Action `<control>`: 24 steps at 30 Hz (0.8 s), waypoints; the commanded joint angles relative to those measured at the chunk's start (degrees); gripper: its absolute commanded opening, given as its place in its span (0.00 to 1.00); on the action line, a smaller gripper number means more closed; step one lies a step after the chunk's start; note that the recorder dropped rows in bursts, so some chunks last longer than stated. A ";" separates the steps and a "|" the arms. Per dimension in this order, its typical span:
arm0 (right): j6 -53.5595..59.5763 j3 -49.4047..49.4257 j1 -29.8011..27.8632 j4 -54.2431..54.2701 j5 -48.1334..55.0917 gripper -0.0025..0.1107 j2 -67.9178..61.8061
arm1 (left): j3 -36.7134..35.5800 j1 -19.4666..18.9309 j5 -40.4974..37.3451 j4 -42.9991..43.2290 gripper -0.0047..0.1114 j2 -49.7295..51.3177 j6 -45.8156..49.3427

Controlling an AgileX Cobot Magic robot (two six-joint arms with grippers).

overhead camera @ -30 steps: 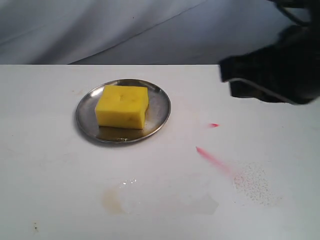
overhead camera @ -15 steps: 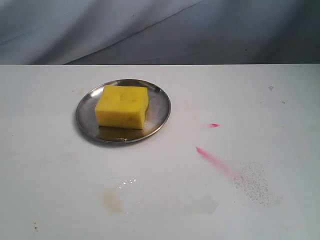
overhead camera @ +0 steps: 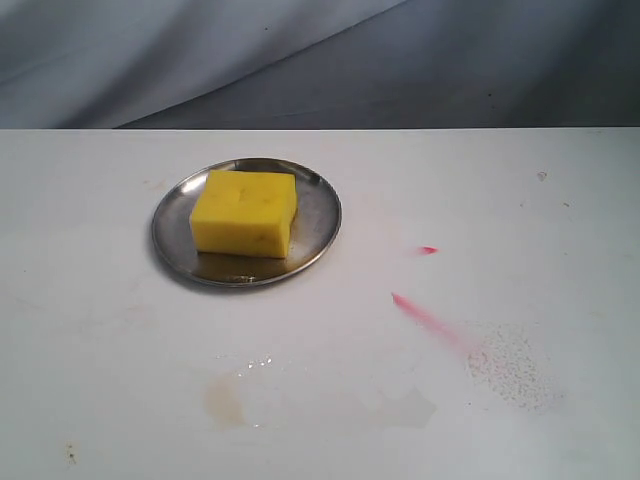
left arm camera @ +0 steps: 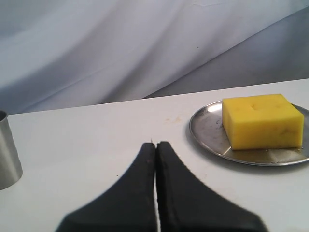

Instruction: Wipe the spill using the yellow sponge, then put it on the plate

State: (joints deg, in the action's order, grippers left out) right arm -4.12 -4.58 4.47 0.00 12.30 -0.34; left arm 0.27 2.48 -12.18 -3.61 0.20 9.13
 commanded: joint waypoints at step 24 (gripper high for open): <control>6.63 4.58 0.30 1.94 -4.63 0.02 0.34 | -0.27 0.29 0.41 -0.34 0.04 -0.20 0.02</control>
State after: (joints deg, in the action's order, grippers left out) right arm 1.92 -0.15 4.60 1.33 7.98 -0.20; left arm 0.27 2.48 -12.18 -3.61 0.20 9.13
